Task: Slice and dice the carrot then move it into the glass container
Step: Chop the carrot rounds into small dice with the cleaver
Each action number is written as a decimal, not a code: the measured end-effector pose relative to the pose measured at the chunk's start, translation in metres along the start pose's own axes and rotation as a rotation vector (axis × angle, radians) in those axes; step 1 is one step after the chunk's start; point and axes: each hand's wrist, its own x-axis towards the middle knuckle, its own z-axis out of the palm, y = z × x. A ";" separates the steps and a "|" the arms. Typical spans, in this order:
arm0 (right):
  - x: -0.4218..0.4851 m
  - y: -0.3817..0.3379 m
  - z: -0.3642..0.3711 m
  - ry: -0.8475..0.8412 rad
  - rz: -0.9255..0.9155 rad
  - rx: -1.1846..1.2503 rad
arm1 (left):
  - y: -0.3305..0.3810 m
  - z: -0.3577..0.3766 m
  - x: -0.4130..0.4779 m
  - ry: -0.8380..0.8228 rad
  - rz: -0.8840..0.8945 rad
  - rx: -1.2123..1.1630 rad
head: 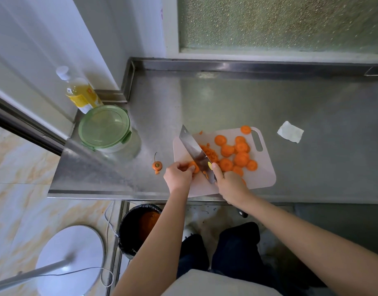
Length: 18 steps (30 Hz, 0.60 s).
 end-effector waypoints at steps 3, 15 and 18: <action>-0.002 0.001 0.000 -0.007 -0.005 -0.018 | 0.000 0.000 0.000 -0.004 0.000 -0.004; 0.004 -0.007 0.008 0.002 -0.029 -0.159 | -0.003 0.001 0.005 -0.010 0.027 0.025; 0.007 -0.007 0.017 0.052 -0.036 -0.213 | -0.004 0.002 0.007 -0.013 0.018 0.017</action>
